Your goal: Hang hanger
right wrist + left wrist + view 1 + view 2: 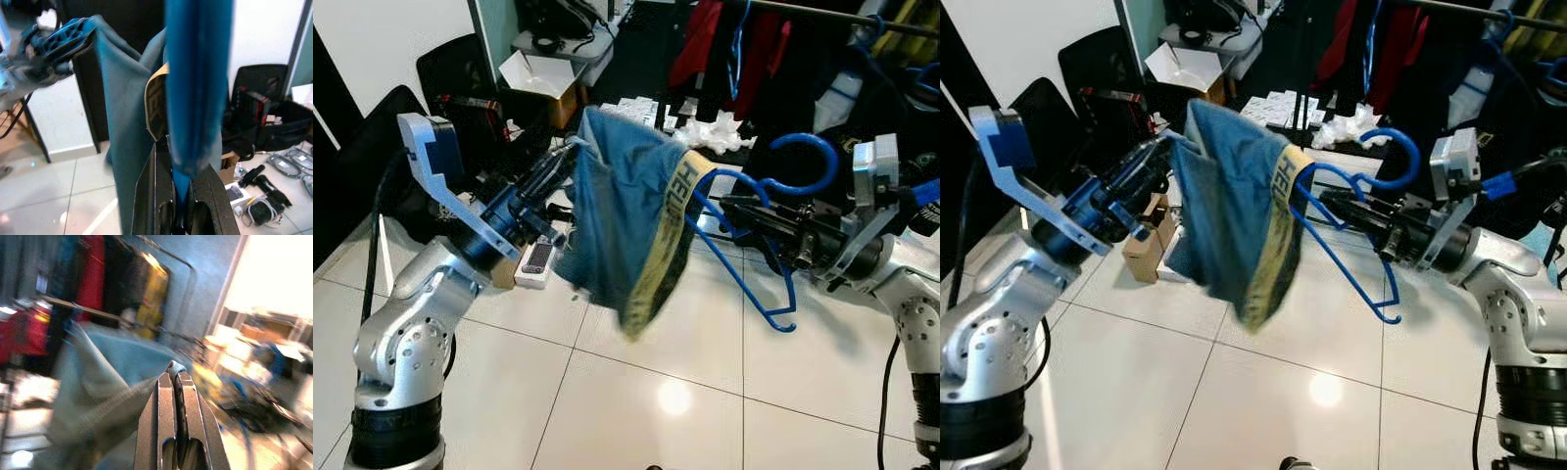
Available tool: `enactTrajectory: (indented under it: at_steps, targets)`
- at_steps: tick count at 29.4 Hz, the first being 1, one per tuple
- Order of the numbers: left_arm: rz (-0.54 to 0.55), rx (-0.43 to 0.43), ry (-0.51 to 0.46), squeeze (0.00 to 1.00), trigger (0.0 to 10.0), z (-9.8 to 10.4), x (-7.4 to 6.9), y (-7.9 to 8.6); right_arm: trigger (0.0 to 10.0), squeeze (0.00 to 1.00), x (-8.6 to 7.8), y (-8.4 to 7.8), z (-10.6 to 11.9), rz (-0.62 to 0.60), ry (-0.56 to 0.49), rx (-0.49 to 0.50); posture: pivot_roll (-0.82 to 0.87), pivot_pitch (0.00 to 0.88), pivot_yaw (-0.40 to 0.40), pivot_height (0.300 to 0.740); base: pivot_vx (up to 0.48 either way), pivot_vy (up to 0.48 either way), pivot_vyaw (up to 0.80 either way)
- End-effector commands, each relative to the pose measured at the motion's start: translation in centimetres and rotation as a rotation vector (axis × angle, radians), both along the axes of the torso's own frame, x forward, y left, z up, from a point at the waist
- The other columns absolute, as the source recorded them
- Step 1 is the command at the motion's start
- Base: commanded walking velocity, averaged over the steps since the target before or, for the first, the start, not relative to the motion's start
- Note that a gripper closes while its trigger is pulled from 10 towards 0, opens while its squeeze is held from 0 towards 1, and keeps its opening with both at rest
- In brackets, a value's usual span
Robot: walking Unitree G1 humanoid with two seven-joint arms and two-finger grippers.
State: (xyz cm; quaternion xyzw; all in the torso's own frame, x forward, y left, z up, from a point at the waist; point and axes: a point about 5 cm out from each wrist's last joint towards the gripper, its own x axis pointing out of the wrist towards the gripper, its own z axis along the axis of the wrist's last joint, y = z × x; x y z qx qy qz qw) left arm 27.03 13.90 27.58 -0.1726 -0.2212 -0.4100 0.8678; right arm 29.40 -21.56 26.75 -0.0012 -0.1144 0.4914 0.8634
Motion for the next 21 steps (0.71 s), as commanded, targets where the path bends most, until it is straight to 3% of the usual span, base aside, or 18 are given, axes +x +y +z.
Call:
enactTrajectory:
  at_steps: [1, 3, 7, 11, 16, 18, 20, 21]
  targets:
    - [-0.024, 0.041, 0.006, 0.00, 10.0, -0.3, -0.3, -0.2, 10.0, 0.00, -0.1, -0.1, 0.7, 0.003, -0.034, 0.030, -0.02, 0.147, -0.005, 0.740, 0.000, 0.000, 0.00]
    - [-0.019, 0.056, 0.014, 0.00, 10.0, -0.6, -0.4, -0.3, 10.0, 0.00, -0.1, -0.1, 0.8, 0.006, -0.038, 0.035, -0.02, 0.148, -0.007, 0.740, 0.000, 0.000, 0.00]
    - [0.113, 0.051, 0.031, 0.00, 10.0, -0.8, 0.7, 1.2, 10.0, 0.00, -0.5, -0.2, 1.0, 0.047, -0.036, 0.038, -0.02, 0.149, -0.008, 0.740, 0.000, 0.000, 0.00]
    - [0.113, 0.051, 0.031, 0.00, 10.0, -0.8, 0.7, 1.2, 10.0, 0.00, -0.5, -0.2, 1.0, 0.047, -0.036, 0.038, -0.02, 0.149, -0.008, 0.740, 0.000, 0.000, 0.00]
    - [0.208, 0.060, 0.042, 0.00, 10.0, -0.8, 1.3, 3.1, 10.0, 0.00, -1.0, -0.7, 1.5, 0.089, -0.042, 0.061, -0.02, 0.150, -0.010, 0.740, 0.000, 0.000, 0.00]
    - [0.208, 0.060, 0.042, 0.00, 10.0, -0.8, 1.3, 3.1, 10.0, 0.00, -1.0, -0.7, 1.5, 0.089, -0.042, 0.061, -0.02, 0.150, -0.010, 0.740, 0.000, 0.000, 0.00]
    - [0.401, 0.065, 0.057, 0.00, 10.0, -0.6, 2.4, 5.8, 10.0, 0.00, -1.2, -1.3, 1.8, 0.091, -0.047, 0.056, -0.02, 0.149, -0.010, 0.740, 0.000, 0.000, 0.00]
    - [0.426, 0.064, 0.059, 0.02, 10.0, -0.6, 2.5, 6.2, 10.0, 0.00, -1.2, -1.3, 1.9, 0.091, -0.048, 0.056, -0.02, 0.149, -0.010, 0.740, 0.000, 0.000, 0.00]
